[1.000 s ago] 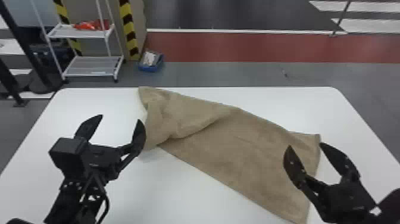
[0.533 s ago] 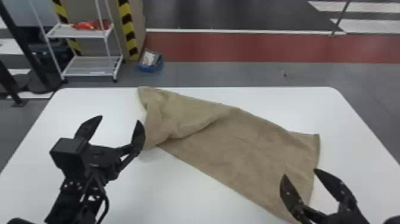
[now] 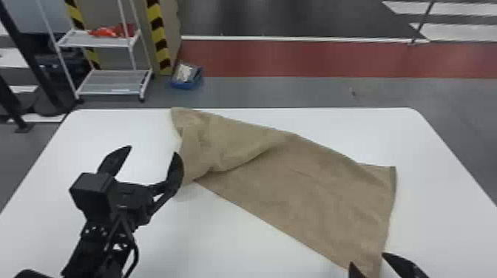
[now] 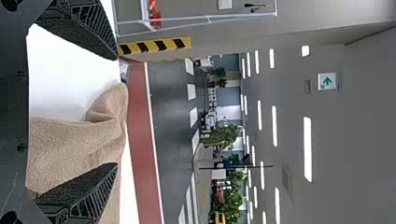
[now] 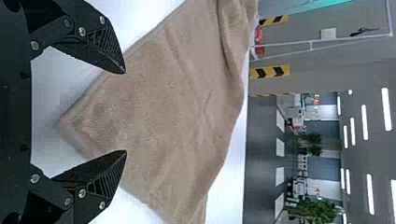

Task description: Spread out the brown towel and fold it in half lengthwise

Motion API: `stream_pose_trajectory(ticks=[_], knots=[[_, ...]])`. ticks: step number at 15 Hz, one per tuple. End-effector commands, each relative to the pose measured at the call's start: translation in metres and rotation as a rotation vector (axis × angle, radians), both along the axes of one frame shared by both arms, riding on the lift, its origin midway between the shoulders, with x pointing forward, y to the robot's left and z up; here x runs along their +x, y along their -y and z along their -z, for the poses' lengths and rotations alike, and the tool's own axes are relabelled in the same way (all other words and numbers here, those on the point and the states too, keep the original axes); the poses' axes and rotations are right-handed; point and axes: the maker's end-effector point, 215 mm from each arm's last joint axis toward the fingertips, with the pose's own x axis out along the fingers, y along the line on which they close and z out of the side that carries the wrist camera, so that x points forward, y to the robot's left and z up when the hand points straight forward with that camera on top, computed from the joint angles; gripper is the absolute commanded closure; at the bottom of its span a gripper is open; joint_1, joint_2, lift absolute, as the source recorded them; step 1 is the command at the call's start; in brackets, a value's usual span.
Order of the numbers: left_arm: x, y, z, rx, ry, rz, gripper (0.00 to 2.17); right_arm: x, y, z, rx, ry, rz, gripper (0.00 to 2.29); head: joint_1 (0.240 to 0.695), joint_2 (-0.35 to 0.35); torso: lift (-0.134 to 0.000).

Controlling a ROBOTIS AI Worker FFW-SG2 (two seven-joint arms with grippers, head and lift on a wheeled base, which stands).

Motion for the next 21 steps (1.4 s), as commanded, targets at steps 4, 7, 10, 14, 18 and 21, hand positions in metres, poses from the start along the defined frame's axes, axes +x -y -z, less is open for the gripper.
stream_pose_trajectory(ticks=[4,7,10,14,18,21], knots=[[0.001,0.002,-0.001,0.000,0.001,0.004,0.07,-0.008,0.008,0.010,-0.006,-0.038,0.007,0.44,0.695,-0.051,-0.128],[0.000,0.002,0.000,0.000,0.000,0.003,0.07,-0.012,0.016,0.026,-0.015,-0.100,0.026,0.44,0.695,-0.061,-0.128],[0.000,0.002,-0.002,0.000,0.004,0.004,0.07,-0.014,0.020,0.036,-0.019,-0.142,0.037,0.47,0.695,-0.069,-0.128],[0.000,0.001,0.000,0.001,0.001,0.004,0.07,-0.007,0.018,0.029,-0.007,-0.124,0.044,1.04,0.695,-0.074,-0.128],[-0.001,-0.002,0.002,0.001,-0.003,-0.004,0.07,0.004,0.020,0.017,-0.004,-0.086,0.054,1.42,0.695,-0.070,-0.128],[-0.001,-0.003,0.003,0.002,-0.004,-0.006,0.07,0.027,0.048,-0.012,-0.001,-0.020,0.108,1.42,0.695,-0.069,-0.128]])
